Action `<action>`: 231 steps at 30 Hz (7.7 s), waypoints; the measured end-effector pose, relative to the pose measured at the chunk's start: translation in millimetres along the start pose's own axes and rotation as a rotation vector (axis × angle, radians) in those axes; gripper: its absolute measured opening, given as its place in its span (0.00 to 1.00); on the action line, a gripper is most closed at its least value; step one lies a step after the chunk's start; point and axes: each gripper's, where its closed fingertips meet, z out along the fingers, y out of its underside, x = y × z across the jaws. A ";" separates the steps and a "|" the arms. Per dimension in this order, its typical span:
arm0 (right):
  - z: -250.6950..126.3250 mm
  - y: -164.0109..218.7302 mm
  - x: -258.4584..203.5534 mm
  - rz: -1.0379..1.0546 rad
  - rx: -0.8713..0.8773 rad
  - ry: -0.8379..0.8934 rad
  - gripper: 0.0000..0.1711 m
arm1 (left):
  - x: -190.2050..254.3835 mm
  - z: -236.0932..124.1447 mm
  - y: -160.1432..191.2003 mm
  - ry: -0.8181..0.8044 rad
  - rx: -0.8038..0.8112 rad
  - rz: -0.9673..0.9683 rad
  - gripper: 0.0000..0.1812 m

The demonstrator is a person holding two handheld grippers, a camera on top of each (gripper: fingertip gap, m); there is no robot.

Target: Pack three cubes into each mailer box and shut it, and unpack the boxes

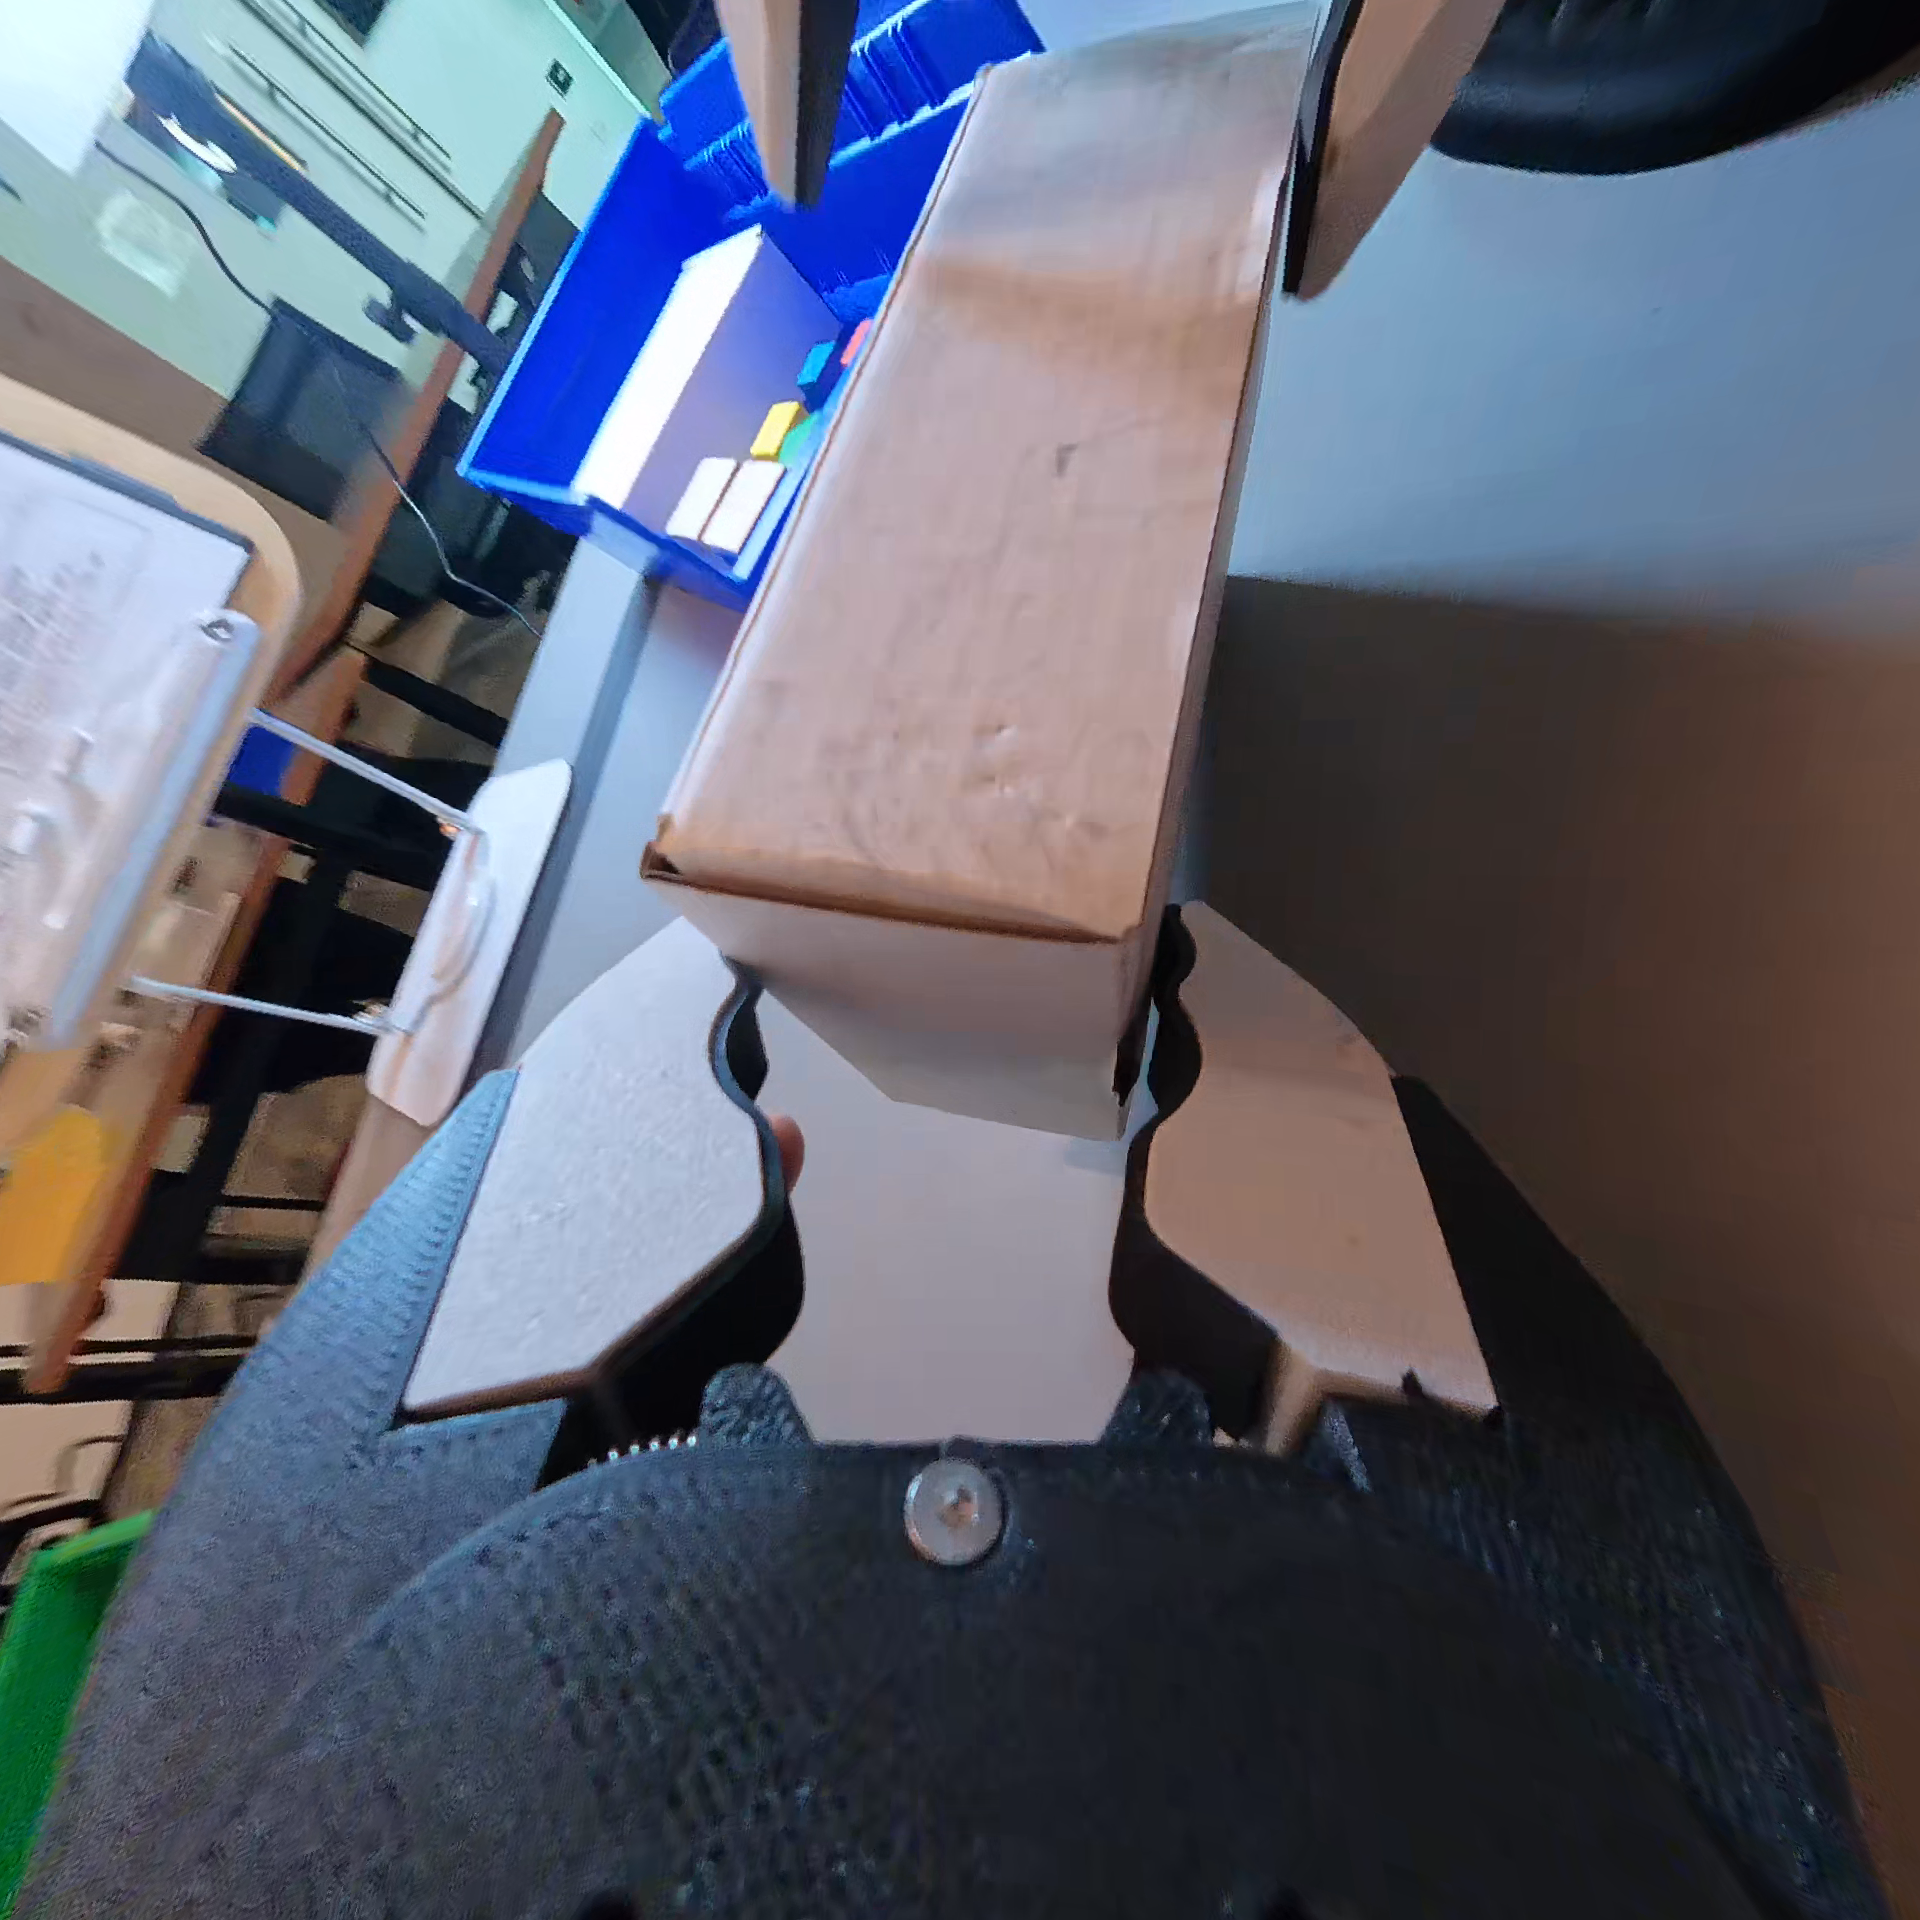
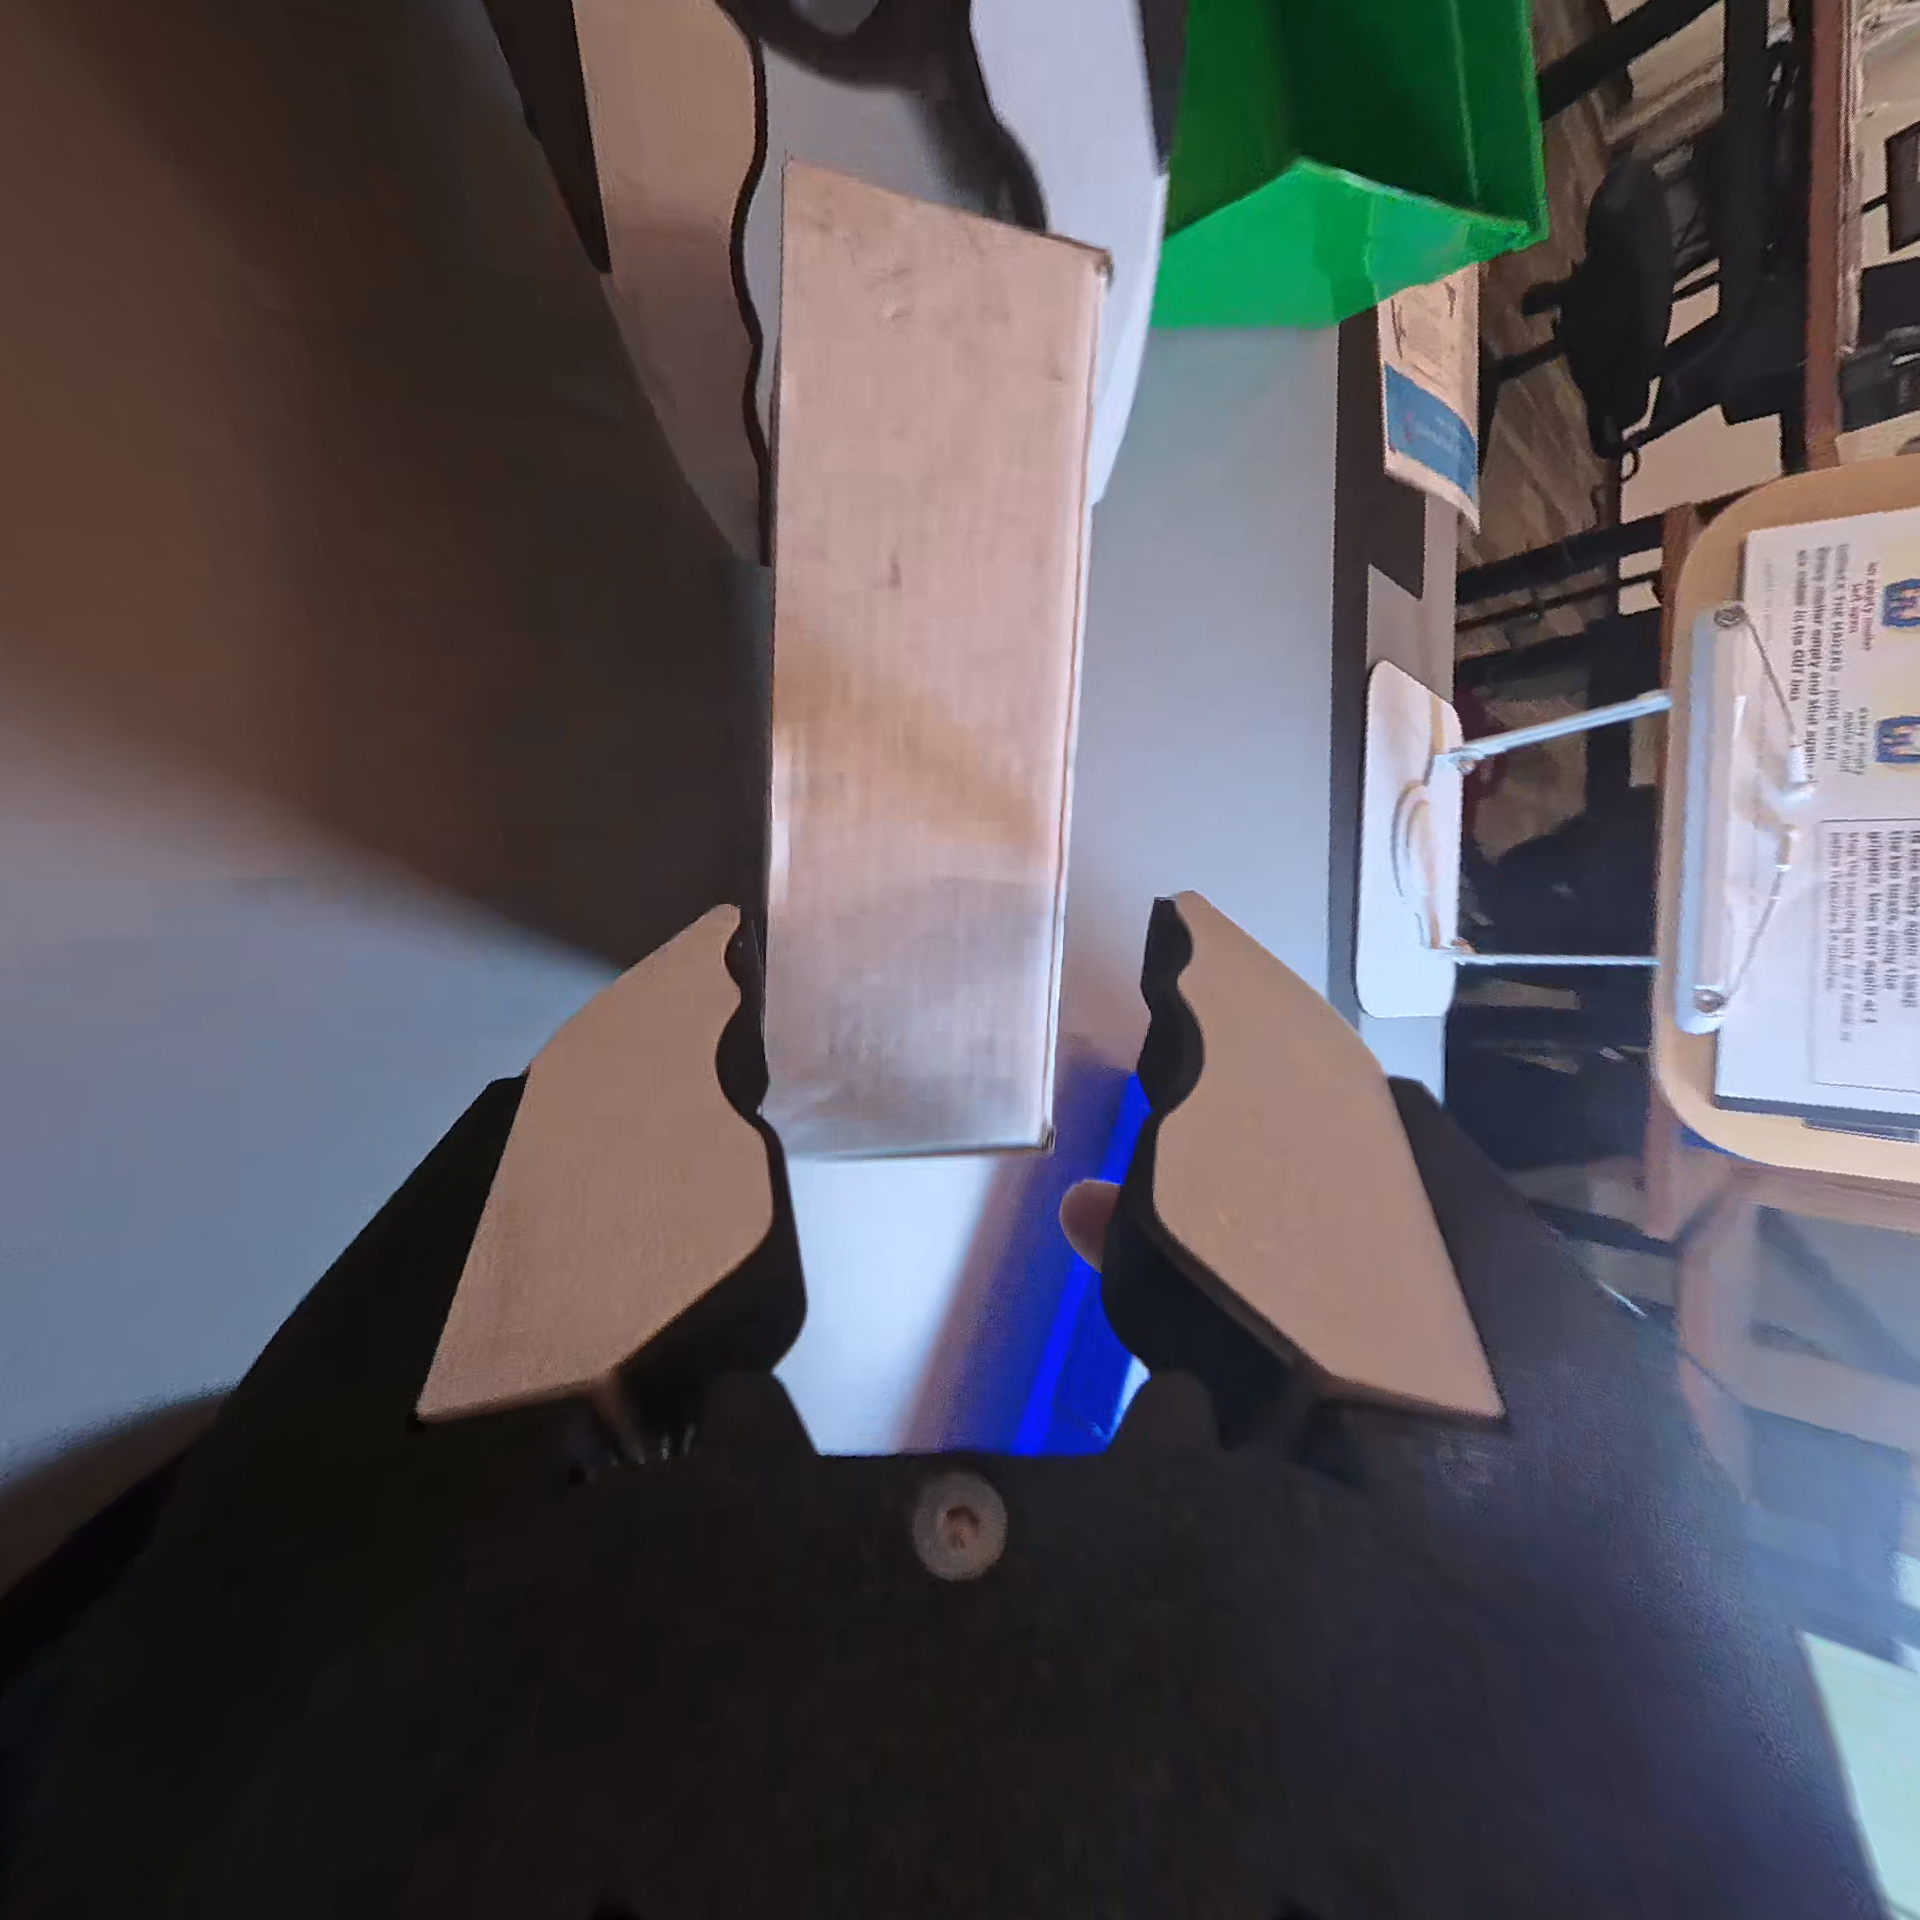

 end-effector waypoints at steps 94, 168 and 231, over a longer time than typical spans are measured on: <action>49.8 305.2 200.6 0.205 -0.874 0.230 0.37 | -9.4 4.7 31.2 -0.023 0.013 -0.275 0.27; 10.3 138.2 57.8 0.852 0.200 0.435 0.20 | -14.3 -19.0 106.9 0.180 -0.447 0.023 0.16; -86.4 213.8 7.8 1.007 -0.069 0.695 0.07 | -13.1 104.7 -80.7 -0.121 0.115 -0.626 0.06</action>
